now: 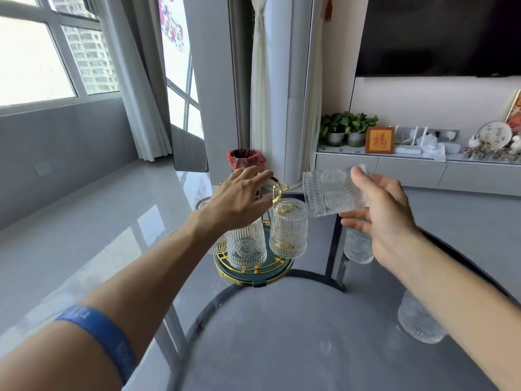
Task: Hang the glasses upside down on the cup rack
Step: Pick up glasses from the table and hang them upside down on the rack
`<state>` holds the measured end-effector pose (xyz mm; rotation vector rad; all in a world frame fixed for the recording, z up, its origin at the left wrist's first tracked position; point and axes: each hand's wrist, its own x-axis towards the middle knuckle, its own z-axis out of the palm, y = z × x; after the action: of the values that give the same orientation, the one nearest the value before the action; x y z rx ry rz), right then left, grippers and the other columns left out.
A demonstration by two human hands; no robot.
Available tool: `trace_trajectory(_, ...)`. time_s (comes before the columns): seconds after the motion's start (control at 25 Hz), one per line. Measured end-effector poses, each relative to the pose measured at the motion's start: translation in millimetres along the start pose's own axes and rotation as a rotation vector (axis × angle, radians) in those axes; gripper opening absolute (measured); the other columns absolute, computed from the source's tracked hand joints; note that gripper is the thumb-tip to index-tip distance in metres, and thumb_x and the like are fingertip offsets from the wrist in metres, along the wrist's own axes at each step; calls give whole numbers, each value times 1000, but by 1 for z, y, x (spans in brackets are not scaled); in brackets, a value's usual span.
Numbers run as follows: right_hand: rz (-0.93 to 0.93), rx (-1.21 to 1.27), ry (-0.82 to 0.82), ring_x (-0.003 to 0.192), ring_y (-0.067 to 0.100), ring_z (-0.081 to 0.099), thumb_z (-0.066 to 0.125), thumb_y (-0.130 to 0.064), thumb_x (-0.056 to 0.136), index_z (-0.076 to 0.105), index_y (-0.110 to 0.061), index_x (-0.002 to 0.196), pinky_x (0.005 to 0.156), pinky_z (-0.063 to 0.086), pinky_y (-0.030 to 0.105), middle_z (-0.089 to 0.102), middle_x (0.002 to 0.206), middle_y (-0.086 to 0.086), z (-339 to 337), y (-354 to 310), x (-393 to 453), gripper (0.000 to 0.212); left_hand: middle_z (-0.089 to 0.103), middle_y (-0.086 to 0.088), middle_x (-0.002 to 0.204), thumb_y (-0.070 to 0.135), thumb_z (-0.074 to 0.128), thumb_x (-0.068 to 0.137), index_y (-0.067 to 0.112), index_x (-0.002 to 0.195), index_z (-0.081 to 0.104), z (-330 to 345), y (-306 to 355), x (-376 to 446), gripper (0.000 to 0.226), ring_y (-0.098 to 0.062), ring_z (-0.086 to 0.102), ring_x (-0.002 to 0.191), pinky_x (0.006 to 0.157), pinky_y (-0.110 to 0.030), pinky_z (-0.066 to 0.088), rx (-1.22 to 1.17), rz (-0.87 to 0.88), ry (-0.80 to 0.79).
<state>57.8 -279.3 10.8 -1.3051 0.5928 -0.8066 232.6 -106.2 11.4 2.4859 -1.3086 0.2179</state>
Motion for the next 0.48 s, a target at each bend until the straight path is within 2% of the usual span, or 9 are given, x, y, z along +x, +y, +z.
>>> trace_trajectory(0.08,-164,-142,10,78,20,64,74,-51,71,52,-29,101,60,55,34,61,117,0,21,-14,18,43,22,-9,164,52,33,87,21,156,25,-1,-4,-3,76,-27,18,150,119,-40,16,-24,25,7)
trace_trajectory(0.16,-325,-358,-31,98,18,59,74,-49,69,53,-29,104,74,50,37,59,118,-6,43,-22,38,46,17,-7,165,48,33,87,18,156,21,-1,-8,-6,76,-22,12,152,115,-29,5,-58,49,14)
trace_trajectory(0.24,-424,-635,-104,101,15,51,76,-47,69,51,-32,104,77,39,33,54,116,-11,63,-25,55,46,17,-7,165,43,34,89,16,156,22,0,-10,-6,74,-19,11,152,111,-22,0,-72,79,31)
trace_trajectory(0.32,-424,-854,-166,100,16,49,78,-44,68,51,-31,105,76,34,30,54,120,-8,78,-22,70,47,17,-8,165,40,34,92,15,156,21,2,-12,-5,70,-20,10,152,115,-25,1,-75,89,43)
trace_trajectory(0.48,-362,-925,-268,115,24,53,84,-36,66,56,-27,103,90,42,35,57,130,2,87,-11,93,48,18,-5,165,39,34,96,19,156,21,6,-15,-6,65,-23,10,153,121,-40,14,-81,77,43)
